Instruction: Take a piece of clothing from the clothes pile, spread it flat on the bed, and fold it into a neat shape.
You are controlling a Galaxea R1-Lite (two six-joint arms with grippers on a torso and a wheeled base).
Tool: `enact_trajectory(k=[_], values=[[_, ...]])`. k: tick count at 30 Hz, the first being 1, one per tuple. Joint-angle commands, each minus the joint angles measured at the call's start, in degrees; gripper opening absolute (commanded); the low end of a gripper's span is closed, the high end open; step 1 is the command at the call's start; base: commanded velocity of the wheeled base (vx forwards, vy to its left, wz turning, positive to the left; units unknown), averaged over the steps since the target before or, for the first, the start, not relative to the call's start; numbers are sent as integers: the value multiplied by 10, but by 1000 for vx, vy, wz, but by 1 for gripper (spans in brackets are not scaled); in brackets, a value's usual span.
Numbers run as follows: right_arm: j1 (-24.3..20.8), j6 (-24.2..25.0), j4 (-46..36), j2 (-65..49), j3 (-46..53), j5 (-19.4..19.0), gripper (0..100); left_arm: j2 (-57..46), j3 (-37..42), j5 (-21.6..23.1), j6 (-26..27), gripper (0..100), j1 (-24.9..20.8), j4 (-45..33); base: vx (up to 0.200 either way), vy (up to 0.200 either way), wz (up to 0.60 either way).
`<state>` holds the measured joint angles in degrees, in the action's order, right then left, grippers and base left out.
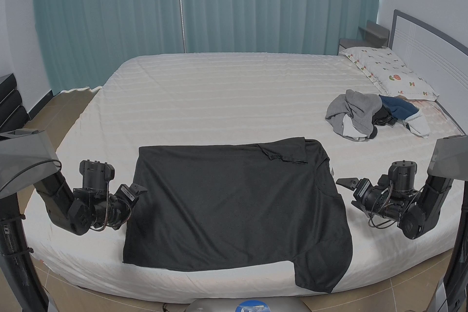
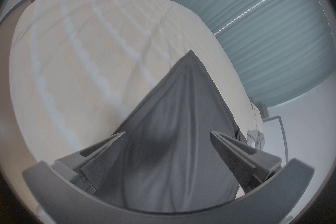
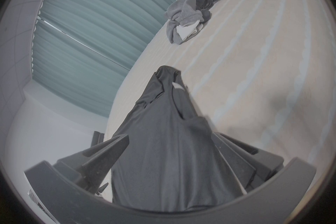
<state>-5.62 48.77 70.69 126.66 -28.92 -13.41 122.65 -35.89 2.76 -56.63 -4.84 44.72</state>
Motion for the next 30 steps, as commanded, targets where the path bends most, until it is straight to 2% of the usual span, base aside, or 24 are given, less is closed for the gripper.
enact_trajectory(k=[1, 6, 13, 20, 26, 30], values=[[-21, 26, 64, 12, 80, -24, 100, -56, 86, 27, -6, 100, -21, 41, -200, 0, 0], [-19, 27, 77, 27, 90, -24, 100, -36, 93, 24, 1, 100, -18, 41, -200, 0, 0], [-14, 28, 78, 29, 94, -25, 100, -11, 111, 18, 38, 100, -22, 41, 0, 0, 0], [-15, 28, 78, 29, 95, -25, 100, 3, 114, 16, 44, 100, -22, 41, 0, 0, 0], [-14, 28, 77, 29, 95, -25, 100, 4, 123, -4, 46, 100, -30, 42, 0, 0, 0], [-13, 28, 77, 30, 95, -25, 100, -1, 138, -8, 69, 100, -30, 41, 0, 0, 0]])
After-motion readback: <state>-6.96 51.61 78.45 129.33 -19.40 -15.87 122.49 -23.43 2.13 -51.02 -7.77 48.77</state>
